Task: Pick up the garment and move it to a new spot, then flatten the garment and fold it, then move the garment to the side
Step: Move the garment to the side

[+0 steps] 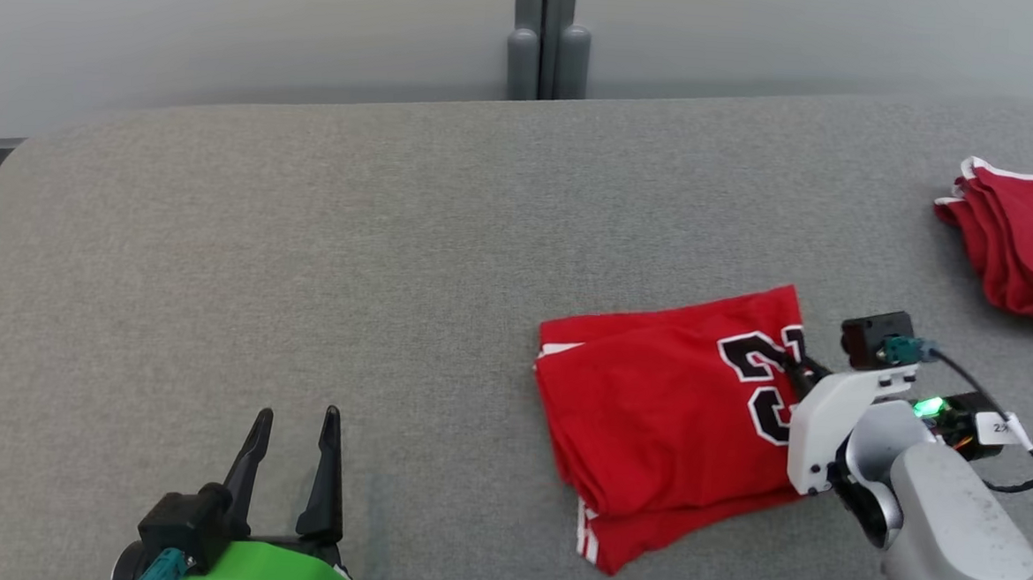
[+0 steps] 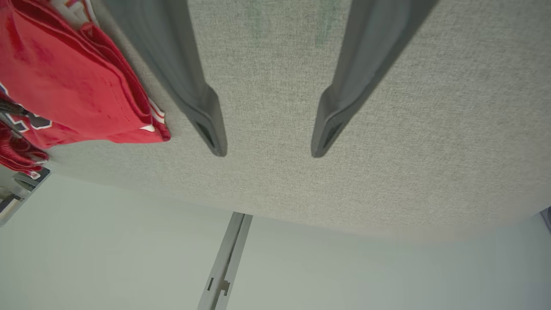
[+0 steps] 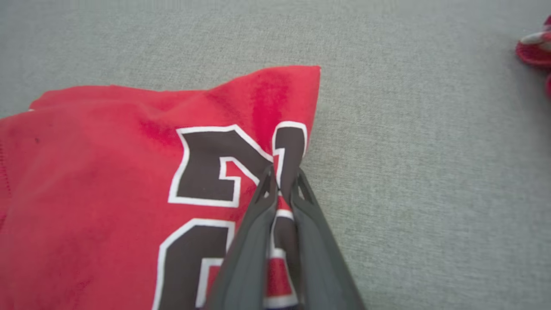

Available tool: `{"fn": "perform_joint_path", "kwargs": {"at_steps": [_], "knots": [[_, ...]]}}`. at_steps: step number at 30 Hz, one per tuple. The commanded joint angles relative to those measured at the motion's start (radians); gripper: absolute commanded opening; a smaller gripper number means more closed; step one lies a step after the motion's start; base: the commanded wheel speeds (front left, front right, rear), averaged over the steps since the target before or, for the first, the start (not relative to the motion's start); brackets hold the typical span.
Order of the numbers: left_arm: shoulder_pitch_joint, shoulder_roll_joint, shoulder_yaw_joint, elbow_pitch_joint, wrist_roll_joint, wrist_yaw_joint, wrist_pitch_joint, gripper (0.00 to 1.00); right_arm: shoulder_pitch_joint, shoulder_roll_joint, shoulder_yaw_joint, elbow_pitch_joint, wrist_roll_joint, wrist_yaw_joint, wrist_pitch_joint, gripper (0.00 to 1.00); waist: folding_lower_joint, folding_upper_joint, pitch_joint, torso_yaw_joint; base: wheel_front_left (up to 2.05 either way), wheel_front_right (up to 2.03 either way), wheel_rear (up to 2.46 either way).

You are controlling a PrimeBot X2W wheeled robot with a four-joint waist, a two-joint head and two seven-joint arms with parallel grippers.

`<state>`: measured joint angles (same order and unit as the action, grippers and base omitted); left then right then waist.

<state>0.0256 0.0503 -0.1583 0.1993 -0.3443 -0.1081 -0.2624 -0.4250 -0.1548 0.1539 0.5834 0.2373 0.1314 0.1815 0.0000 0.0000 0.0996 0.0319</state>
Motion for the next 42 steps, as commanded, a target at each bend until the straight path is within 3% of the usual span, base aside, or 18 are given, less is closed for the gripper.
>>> {"fn": "perform_joint_path", "kwargs": {"at_steps": [1,11,21,32,42], "knots": [[-0.021,0.001,-0.001,-0.005,0.012,-0.005,-0.003,1.00,-0.019,-0.021,-0.009,-0.004,-0.008,-0.002,-0.011,0.00,0.0000,0.0000,0.010,-0.053,0.00,0.00,0.00],[-0.062,0.001,-0.035,-0.016,0.035,-0.014,-0.002,1.00,-0.070,-0.095,-0.079,-0.045,-0.012,-0.002,-0.034,0.00,0.0000,0.0000,0.078,-0.254,0.00,0.00,0.00],[-0.126,0.006,-0.110,0.016,0.067,-0.023,-0.003,1.00,-0.079,-0.058,-0.134,-0.086,-0.017,-0.002,-0.083,0.00,0.0000,0.0000,0.152,-0.378,0.00,0.00,0.00],[-0.154,0.015,-0.118,0.028,0.053,-0.024,-0.003,1.00,-0.137,-0.048,-0.134,-0.115,-0.031,-0.002,-0.081,0.00,0.0000,0.0000,0.159,-0.357,0.00,0.00,0.00],[-0.165,0.012,-0.106,0.022,0.051,-0.024,-0.003,1.00,-0.351,-0.083,-0.069,-0.109,-0.051,-0.002,-0.002,0.00,0.0000,0.0000,0.178,-0.303,0.00,0.00,0.00]]}}
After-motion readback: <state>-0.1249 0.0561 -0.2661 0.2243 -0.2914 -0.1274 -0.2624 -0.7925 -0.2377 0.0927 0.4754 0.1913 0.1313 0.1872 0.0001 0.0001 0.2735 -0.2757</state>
